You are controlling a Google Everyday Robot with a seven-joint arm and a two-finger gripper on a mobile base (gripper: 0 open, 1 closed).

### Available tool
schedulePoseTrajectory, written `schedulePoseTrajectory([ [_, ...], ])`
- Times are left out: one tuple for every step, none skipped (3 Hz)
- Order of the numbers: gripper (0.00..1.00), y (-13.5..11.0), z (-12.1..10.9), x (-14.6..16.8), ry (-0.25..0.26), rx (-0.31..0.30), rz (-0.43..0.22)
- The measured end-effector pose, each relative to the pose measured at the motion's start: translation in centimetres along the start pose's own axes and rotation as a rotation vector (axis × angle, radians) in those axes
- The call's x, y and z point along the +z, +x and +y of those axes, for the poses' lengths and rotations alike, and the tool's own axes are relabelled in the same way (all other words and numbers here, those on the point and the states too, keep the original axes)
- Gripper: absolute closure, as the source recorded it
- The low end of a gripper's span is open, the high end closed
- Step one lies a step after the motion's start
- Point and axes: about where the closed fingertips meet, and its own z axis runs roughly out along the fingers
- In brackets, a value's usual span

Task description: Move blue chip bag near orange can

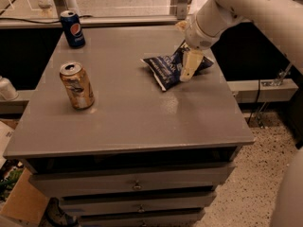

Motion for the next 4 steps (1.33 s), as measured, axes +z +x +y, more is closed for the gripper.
schedulePoseTrajectory([
  [0.23, -0.3, 0.8, 0.2, -0.032, -0.012, -0.001],
  [0.46, -0.2, 1.2, -0.4, -0.041, -0.014, -0.003],
  [0.69, -0.4, 2.2, -1.0, -0.052, -0.021, -0.013],
  [0.92, -0.6, 4.3, -1.1, -0.087, -0.027, -0.019],
])
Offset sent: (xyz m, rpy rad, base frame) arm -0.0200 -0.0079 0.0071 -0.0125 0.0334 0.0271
